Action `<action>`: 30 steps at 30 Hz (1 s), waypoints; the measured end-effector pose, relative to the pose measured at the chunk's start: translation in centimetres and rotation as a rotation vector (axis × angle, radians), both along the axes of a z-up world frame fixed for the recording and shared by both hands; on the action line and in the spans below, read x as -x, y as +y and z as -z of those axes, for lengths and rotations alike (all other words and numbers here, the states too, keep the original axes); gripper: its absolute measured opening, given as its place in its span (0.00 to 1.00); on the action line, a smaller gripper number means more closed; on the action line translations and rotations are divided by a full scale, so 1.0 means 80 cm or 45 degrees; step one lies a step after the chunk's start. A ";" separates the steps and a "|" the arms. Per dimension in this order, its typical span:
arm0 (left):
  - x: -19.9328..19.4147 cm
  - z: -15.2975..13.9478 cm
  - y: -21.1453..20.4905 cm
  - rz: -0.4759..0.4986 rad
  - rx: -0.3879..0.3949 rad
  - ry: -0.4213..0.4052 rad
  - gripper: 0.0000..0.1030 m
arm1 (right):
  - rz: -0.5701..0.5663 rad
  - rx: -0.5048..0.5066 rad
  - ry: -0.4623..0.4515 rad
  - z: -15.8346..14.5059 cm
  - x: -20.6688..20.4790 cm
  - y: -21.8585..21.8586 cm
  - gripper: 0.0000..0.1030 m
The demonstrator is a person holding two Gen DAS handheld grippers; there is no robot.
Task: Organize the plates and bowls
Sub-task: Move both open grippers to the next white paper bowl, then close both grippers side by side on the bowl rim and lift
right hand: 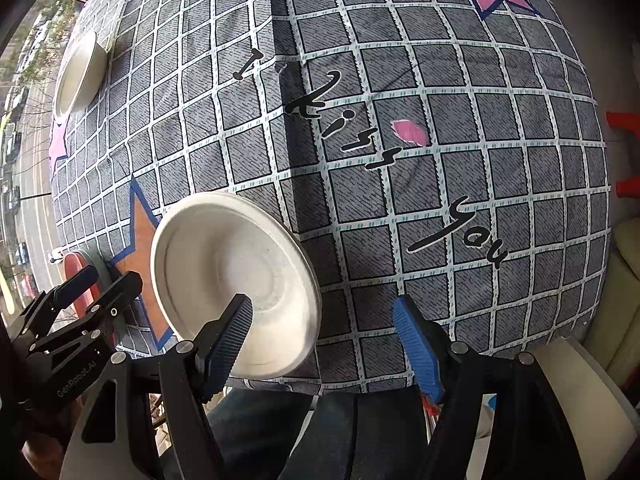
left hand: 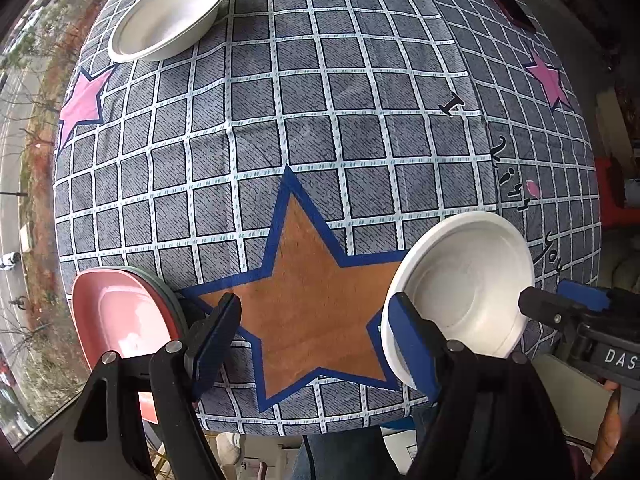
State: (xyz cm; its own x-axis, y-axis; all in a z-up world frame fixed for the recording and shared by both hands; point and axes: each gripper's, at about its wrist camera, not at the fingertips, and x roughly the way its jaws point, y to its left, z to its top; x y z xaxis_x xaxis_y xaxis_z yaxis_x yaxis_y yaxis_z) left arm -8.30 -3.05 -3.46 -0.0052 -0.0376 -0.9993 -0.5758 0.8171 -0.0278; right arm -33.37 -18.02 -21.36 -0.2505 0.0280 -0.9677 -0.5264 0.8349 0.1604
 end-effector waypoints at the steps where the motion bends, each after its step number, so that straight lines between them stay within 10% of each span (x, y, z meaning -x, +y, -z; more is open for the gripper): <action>1: 0.000 -0.003 0.006 -0.007 -0.003 -0.008 0.77 | -0.014 -0.001 -0.007 -0.003 -0.002 0.005 0.72; 15: -0.001 -0.085 0.205 -0.245 -0.175 -0.128 0.77 | -0.236 -0.114 -0.122 -0.055 -0.055 0.145 0.72; 30: -0.011 -0.045 0.341 -0.416 -0.313 -0.087 0.77 | -0.241 -0.279 -0.109 -0.025 -0.075 0.334 0.72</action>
